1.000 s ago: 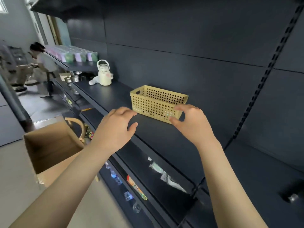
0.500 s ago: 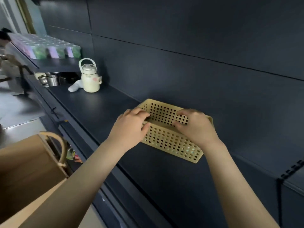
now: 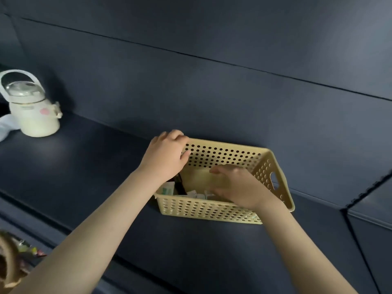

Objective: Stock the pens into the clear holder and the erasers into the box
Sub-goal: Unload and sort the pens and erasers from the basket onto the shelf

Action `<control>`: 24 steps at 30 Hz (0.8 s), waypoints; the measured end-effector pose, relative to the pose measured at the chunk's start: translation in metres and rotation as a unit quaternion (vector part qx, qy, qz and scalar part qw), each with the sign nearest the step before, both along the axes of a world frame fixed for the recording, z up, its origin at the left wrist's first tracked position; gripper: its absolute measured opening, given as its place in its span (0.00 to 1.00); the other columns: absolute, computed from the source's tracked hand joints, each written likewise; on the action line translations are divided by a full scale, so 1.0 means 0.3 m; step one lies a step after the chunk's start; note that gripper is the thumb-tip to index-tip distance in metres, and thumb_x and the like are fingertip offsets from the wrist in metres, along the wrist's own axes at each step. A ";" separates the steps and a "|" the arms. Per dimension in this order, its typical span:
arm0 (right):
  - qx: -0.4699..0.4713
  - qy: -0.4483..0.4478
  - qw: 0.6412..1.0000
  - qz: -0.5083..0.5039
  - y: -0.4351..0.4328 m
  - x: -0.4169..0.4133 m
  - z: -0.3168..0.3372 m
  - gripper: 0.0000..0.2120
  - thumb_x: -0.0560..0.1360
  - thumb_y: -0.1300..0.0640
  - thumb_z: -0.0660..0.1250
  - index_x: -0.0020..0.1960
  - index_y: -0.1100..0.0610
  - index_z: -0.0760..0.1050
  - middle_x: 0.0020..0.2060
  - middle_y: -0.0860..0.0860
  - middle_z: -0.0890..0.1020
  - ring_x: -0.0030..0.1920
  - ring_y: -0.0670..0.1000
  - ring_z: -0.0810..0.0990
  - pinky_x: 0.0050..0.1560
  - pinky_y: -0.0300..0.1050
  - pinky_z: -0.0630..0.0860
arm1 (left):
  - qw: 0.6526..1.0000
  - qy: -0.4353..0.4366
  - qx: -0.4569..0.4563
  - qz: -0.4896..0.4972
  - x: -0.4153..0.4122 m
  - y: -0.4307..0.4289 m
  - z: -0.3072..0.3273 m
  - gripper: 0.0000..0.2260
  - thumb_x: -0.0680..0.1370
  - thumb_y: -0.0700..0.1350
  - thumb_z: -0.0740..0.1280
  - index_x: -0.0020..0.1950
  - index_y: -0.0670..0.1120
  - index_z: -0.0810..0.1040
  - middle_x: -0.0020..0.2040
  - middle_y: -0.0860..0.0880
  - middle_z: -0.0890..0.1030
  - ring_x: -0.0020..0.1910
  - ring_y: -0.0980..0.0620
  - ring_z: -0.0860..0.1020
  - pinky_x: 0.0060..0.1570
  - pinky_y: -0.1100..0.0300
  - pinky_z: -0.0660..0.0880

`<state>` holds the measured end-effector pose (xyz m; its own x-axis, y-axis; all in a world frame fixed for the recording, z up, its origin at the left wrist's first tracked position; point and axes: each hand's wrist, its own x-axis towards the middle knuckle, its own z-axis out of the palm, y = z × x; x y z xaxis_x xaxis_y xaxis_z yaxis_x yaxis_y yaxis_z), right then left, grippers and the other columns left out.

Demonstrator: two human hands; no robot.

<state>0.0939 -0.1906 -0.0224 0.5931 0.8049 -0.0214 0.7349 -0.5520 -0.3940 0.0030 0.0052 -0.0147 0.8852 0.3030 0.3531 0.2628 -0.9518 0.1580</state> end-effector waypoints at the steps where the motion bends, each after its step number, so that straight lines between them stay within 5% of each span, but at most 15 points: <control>1: -0.001 0.013 1.000 -0.008 -0.008 -0.014 -0.006 0.26 0.74 0.41 0.70 0.68 0.50 0.73 0.62 0.46 0.78 0.61 0.48 0.77 0.64 0.47 0.73 | 1.000 -0.008 0.002 -0.010 0.004 0.010 -0.001 0.18 0.81 0.51 0.61 0.71 0.49 0.70 0.71 0.50 0.70 0.68 0.47 0.69 0.67 0.50 0.65; 6: 0.006 0.051 0.997 -0.050 -0.046 -0.063 -0.035 0.30 0.71 0.37 0.70 0.70 0.45 0.69 0.63 0.43 0.75 0.57 0.46 0.78 0.59 0.42 0.74 | 0.999 -0.020 0.004 -0.043 -0.017 0.020 -0.007 0.26 0.81 0.53 0.60 0.78 0.51 0.58 0.70 0.48 0.69 0.70 0.44 0.65 0.67 0.45 0.66; 10: -0.002 0.034 0.998 -0.046 -0.020 -0.101 -0.069 0.33 0.73 0.38 0.70 0.74 0.47 0.65 0.68 0.44 0.73 0.66 0.44 0.70 0.57 0.32 0.62 | 0.993 -0.088 0.033 -0.070 -0.067 -0.001 -0.018 0.23 0.80 0.52 0.60 0.75 0.50 0.65 0.63 0.46 0.72 0.63 0.44 0.68 0.59 0.46 0.71; 13: -0.005 0.041 0.998 -0.045 0.032 -0.119 -0.085 0.38 0.72 0.35 0.68 0.76 0.48 0.61 0.70 0.47 0.72 0.68 0.47 0.69 0.66 0.42 0.66 | 0.987 -0.134 0.036 -0.079 -0.088 -0.007 -0.037 0.21 0.80 0.50 0.61 0.74 0.50 0.68 0.62 0.46 0.73 0.62 0.43 0.68 0.56 0.45 0.72; 17: -0.001 0.077 0.996 -0.037 0.126 -0.134 -0.078 0.38 0.72 0.38 0.70 0.76 0.53 0.63 0.66 0.49 0.72 0.65 0.49 0.71 0.65 0.47 0.70 | 0.976 -0.203 -0.009 -0.083 -0.107 -0.010 -0.050 0.18 0.81 0.46 0.59 0.71 0.49 0.72 0.61 0.45 0.74 0.61 0.43 0.68 0.56 0.44 0.72; 24: 0.041 0.203 0.978 -0.012 0.167 -0.135 -0.101 0.31 0.72 0.45 0.74 0.71 0.53 0.69 0.56 0.45 0.77 0.56 0.43 0.75 0.53 0.34 0.69 | 0.968 -0.234 -0.014 -0.087 -0.127 -0.023 -0.061 0.18 0.81 0.46 0.56 0.70 0.49 0.73 0.60 0.45 0.75 0.60 0.44 0.68 0.57 0.45 0.70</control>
